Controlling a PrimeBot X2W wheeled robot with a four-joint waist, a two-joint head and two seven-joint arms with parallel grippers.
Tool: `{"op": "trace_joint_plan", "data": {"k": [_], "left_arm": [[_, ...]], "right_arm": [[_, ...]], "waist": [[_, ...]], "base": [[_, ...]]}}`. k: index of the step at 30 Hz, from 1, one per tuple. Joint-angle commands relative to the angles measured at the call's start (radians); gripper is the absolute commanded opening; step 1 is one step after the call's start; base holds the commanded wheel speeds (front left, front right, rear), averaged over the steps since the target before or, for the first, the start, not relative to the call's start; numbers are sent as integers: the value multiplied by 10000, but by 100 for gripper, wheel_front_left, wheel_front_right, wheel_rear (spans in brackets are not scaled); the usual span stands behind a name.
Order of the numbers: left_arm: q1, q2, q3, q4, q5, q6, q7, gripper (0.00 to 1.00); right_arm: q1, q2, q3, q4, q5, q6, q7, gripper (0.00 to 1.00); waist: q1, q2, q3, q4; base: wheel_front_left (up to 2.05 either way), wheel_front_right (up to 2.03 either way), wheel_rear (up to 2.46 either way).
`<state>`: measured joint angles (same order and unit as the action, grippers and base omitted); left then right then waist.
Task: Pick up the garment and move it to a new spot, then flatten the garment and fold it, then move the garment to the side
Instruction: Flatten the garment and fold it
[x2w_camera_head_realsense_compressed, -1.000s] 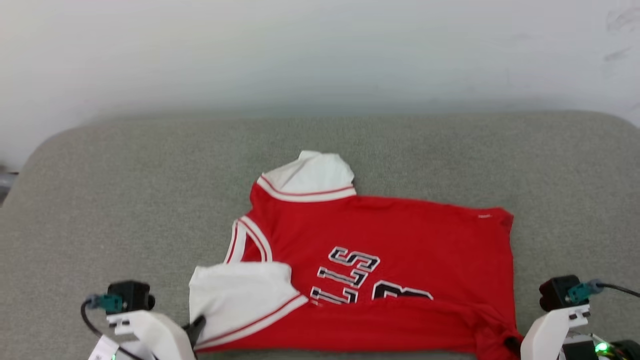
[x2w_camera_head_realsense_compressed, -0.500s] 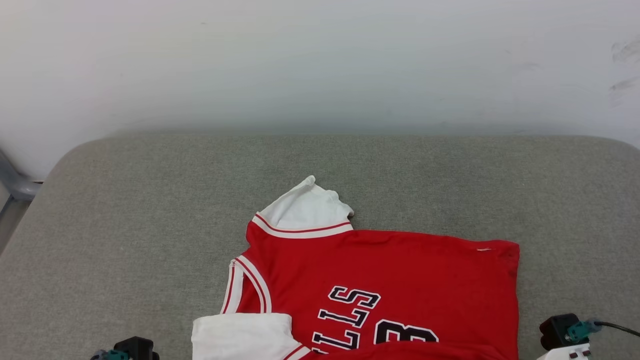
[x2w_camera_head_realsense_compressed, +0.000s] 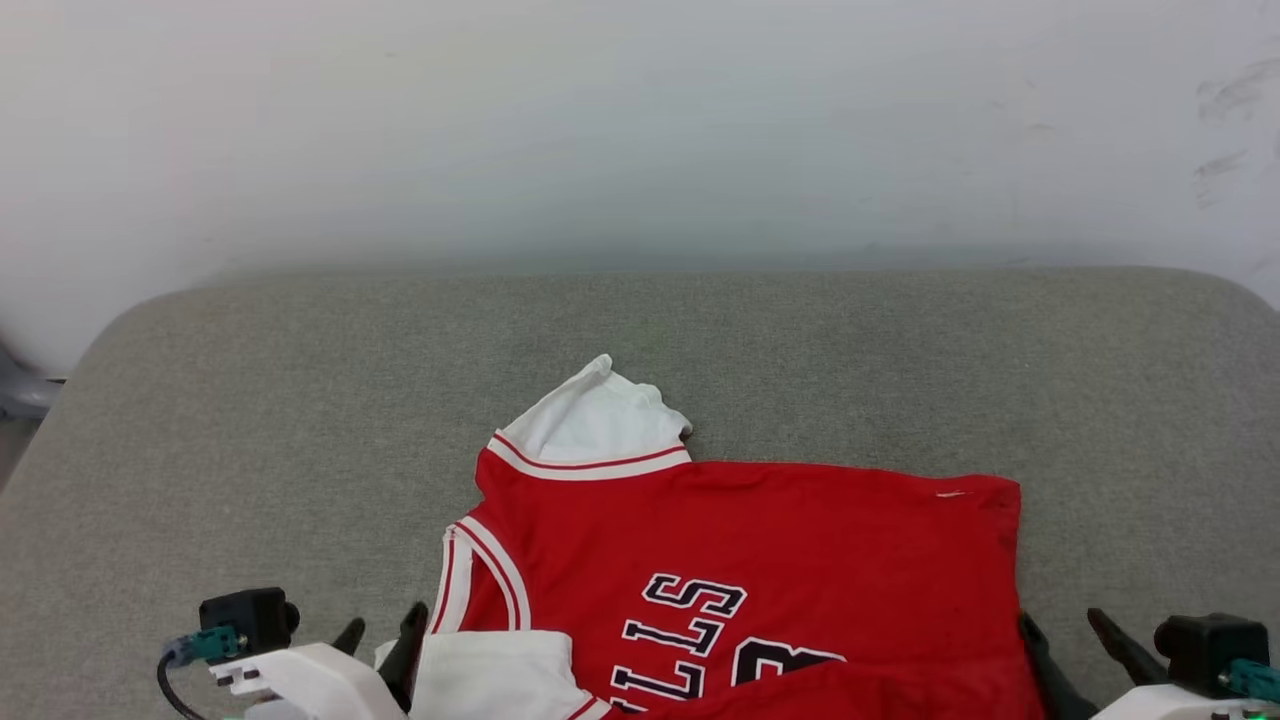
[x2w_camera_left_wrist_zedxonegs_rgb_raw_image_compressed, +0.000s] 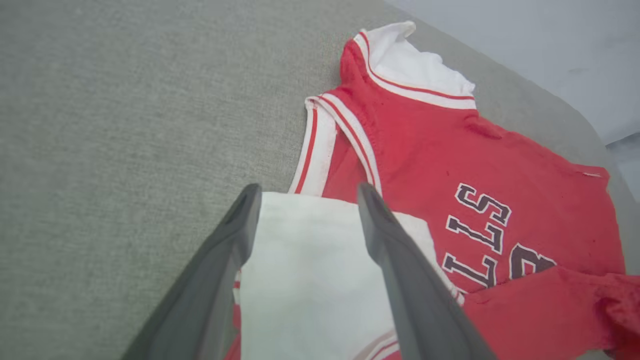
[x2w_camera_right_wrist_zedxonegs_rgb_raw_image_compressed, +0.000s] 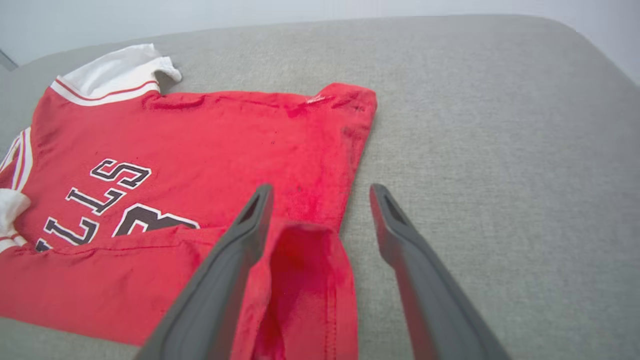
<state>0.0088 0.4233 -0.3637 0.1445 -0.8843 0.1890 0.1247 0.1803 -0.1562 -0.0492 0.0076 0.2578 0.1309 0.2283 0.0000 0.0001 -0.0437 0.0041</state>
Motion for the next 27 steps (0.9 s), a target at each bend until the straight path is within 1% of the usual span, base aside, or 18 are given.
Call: {"op": "trace_joint_plan", "data": {"k": [1, 6, 9, 10, 12, 16, 21, 24, 27], "left_arm": [[-136, 19, 30, -73, 96, 17, -144, 100], [-705, 50, 114, -434, 921, -108, -1452, 100], [-1090, -55, 117, -524, 1343, -112, -2117, 100], [-1545, -85, 17, -476, 1636, -149, -2413, 100], [-1958, -69, 5, -434, 1782, -220, -2480, 100], [-2972, 0, 2, -270, 1887, -417, -2325, 100], [-4468, 163, -141, 241, 1896, -888, -1727, 100], [-5283, 314, -358, 843, 1785, -1272, -932, 100], [-6082, 444, -630, 1574, 1541, -1667, 271, 100]], "right_arm": [[-80, 100, -35, -73, -120, -5, -201, 100], [-409, 495, -298, -605, -654, -5, -1286, 100], [-562, 653, -379, -899, -826, -5, -1541, 100], [-707, 793, -480, -1255, -976, -5, -1614, 100], [-839, 862, -475, -1493, -979, -5, -1583, 100], [-1256, 945, -433, -1959, -1084, -5, -1580, 100], [-1884, 1011, -311, -2180, -1144, -6, -1673, 100], [-2180, 1041, -258, -2123, -1138, -5, -1778, 100], [-2420, 1056, -245, -1992, -1088, -5, -1870, 100]], "waist": [[0, -1, -9, -43], [0, -1, 59, -196], [0, -1, 199, -289], [0, -1, 410, -401], [0, -1, 711, -507], [0, -1, 1567, -784], [0, -1, 2449, -1178], [0, -1, 2814, -1418], [0, -1, 3094, -1660]], "base": [[0, 0, 0], [0, 0, 0], [0, 0, 0], [0, 0, 0], [0, 0, 0], [0, 0, 0], [0, 0, 0], [0, 0, 0], [0, 0, 0]]}}
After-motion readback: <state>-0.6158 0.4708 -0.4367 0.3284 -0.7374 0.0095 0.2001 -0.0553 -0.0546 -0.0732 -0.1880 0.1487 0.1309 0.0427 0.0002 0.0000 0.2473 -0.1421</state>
